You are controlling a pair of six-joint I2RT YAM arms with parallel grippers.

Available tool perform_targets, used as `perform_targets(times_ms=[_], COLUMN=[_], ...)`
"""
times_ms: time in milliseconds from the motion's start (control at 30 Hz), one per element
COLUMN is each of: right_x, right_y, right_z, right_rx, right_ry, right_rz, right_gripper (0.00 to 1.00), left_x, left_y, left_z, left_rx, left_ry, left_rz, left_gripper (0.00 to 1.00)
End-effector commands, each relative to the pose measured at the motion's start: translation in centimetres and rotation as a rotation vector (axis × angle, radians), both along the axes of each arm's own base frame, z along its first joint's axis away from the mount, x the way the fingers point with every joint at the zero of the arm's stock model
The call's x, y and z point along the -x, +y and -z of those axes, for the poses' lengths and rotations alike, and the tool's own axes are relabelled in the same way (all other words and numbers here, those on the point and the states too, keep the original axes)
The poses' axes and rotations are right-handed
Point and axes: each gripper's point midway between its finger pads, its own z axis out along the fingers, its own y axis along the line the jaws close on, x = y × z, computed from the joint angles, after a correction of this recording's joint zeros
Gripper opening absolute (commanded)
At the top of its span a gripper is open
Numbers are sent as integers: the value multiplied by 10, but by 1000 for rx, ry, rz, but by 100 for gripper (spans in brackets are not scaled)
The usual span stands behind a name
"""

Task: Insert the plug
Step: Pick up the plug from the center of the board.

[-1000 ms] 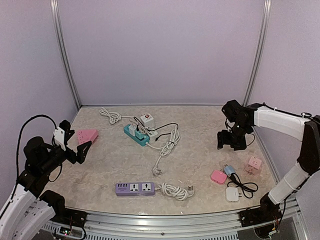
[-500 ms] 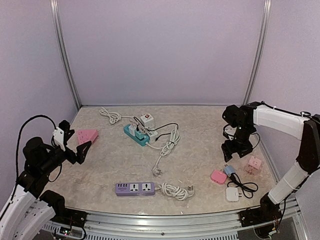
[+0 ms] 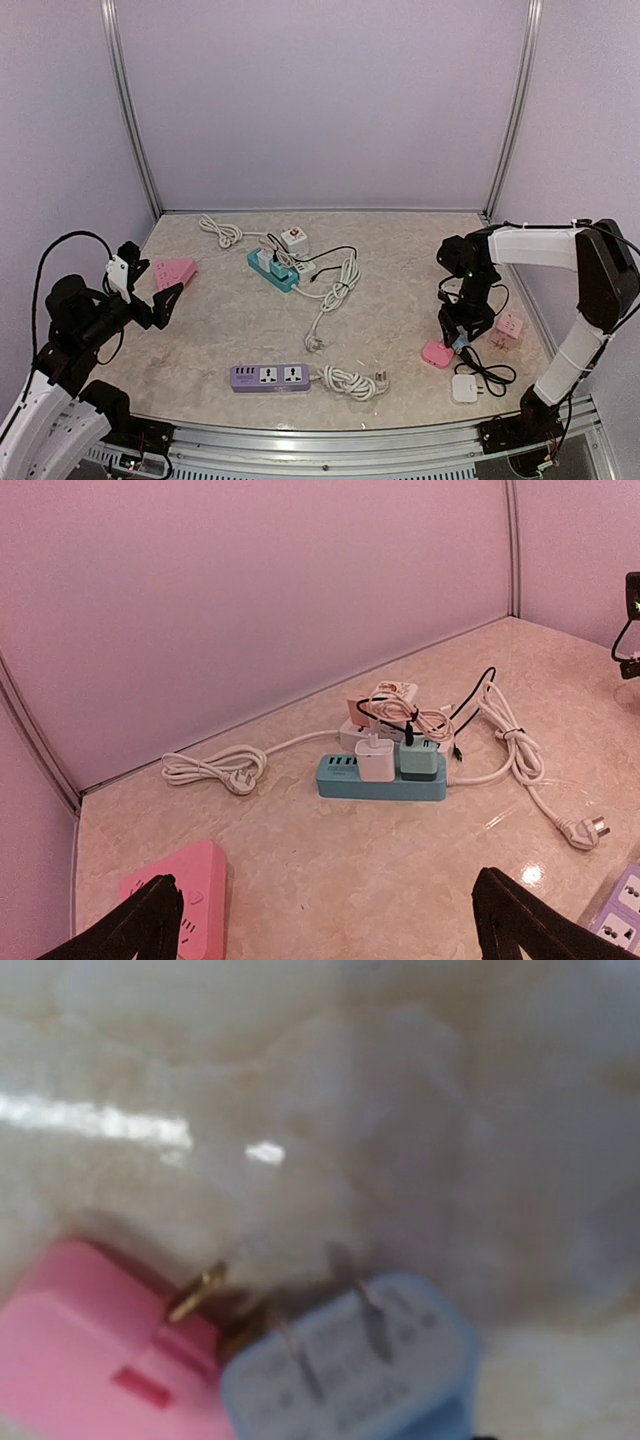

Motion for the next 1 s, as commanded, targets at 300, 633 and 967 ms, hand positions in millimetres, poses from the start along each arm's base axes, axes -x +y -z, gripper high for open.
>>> perform_targets(times_ms=[300, 633, 967], right_x=[-8, -28, -87], right_y=[9, 7, 94], right_z=[31, -1, -165], right_rx=[-75, -49, -172], right_ry=[39, -38, -602], right_rz=[29, 24, -213], right_gripper=[43, 0, 0], left_x=[1, 0, 7], left_y=[-1, 0, -11], left_z=[5, 3, -20], left_rx=[-8, -7, 50], left_ry=[4, 0, -33], left_rz=[10, 8, 75], left_gripper=[99, 99, 97])
